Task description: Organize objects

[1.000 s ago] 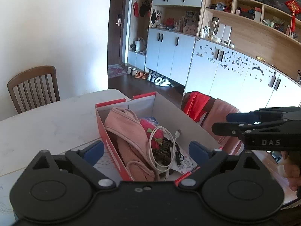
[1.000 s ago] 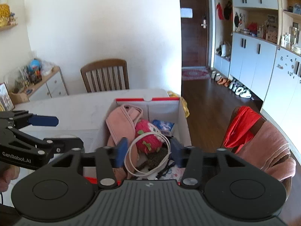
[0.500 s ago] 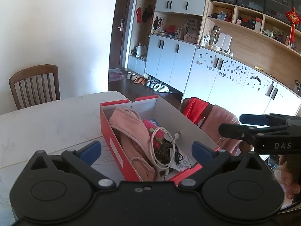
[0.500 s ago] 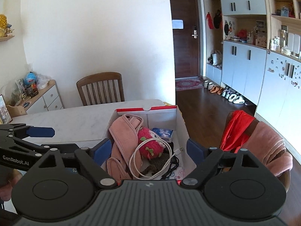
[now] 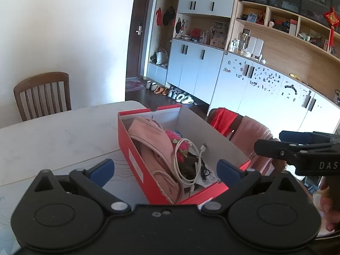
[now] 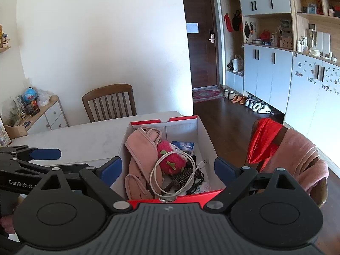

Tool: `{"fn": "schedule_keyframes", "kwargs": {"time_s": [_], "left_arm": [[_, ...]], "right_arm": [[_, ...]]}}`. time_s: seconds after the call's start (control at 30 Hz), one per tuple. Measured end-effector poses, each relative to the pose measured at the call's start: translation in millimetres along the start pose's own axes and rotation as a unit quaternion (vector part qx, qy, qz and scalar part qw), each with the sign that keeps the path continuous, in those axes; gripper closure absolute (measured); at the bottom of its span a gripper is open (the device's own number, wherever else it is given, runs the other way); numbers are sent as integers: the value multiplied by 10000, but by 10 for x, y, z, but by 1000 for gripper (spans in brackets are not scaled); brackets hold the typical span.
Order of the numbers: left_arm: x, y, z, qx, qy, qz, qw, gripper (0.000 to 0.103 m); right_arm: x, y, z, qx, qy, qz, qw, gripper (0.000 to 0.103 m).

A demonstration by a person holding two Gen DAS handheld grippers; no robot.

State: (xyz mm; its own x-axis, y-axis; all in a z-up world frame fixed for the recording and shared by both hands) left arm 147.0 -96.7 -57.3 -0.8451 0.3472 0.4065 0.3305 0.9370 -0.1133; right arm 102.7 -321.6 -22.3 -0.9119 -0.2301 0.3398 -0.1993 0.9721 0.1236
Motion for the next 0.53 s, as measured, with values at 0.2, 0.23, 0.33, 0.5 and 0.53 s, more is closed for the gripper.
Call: {"fn": "schedule_keyframes", "kwargs": {"time_s": [0.2,0.23,0.33,0.5,0.53], "left_arm": [[17,14,3,-4,-24,-35,10000,1],[18,16,5,-15,-16,-38,10000,1],[25,19,7,-41,-11,-49,10000,1],[21,60,-12,-27,-36,-38,10000,1],[23,65,-15,-34,-46,-35,10000,1]], "right_arm": [[1,45,27,7,25,-14,10000,9],[1,44,26,10,23,5,10000,9],[2,50,29,3,22,11,10000,9],[-16,59,29,-8,39,48,10000,9],[-20,61,28,-10,42,57,10000,9]]}}
Point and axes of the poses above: each gripper's, at about its wrist camera, not at the fingertips, and x roughly against the way its jaws point, y to its left, z to its underside, the point moved 8 cm from there along -x, roughly the way its jaws point, and after that the axes turned 10 degrees about -y, right-handed, at the moved point
